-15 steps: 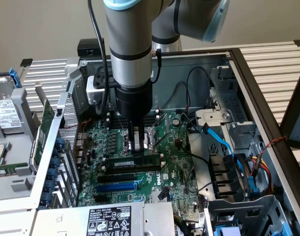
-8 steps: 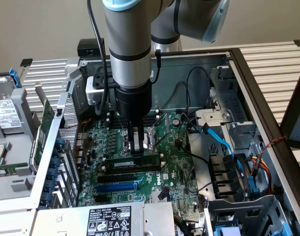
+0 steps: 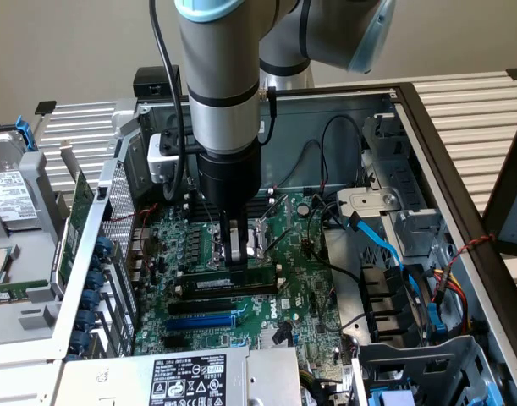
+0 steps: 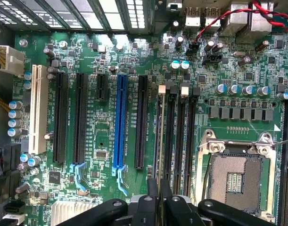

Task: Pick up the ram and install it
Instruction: 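Insert the ram into the slot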

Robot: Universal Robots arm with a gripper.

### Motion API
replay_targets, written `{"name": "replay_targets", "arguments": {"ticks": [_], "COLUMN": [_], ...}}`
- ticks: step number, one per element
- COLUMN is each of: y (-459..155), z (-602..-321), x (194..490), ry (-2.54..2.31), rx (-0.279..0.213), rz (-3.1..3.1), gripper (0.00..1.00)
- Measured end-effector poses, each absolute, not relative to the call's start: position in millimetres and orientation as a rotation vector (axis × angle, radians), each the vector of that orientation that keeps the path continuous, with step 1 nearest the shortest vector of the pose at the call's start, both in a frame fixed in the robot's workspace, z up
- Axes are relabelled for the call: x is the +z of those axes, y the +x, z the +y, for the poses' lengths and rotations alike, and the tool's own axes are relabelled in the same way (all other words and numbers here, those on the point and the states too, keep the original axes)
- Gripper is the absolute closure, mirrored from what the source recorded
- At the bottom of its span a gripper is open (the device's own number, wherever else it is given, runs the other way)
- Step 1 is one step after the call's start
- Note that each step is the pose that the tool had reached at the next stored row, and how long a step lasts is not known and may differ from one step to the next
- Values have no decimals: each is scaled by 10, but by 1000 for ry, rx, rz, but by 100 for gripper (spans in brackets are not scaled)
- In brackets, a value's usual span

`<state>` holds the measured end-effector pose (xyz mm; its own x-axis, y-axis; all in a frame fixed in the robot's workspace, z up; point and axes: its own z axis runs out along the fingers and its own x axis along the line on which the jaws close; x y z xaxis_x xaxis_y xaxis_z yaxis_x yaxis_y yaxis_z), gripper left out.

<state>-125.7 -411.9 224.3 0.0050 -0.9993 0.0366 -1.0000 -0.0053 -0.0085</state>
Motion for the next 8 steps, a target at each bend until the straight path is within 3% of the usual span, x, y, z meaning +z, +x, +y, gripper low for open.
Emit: {"name": "replay_targets", "arguments": {"ticks": [4,5,6,8], "y": [-1258,-1258,-1257,-1258], "z": [-4119,-4119,-4118,-4119], "x": [2244,2252,2259,2284], "ry": [2211,2208,2203,2195], "rx": [46,38,27,8], "rz": [-2200,-2197,-2191,-2182], "gripper": [84,84,78,78]}}
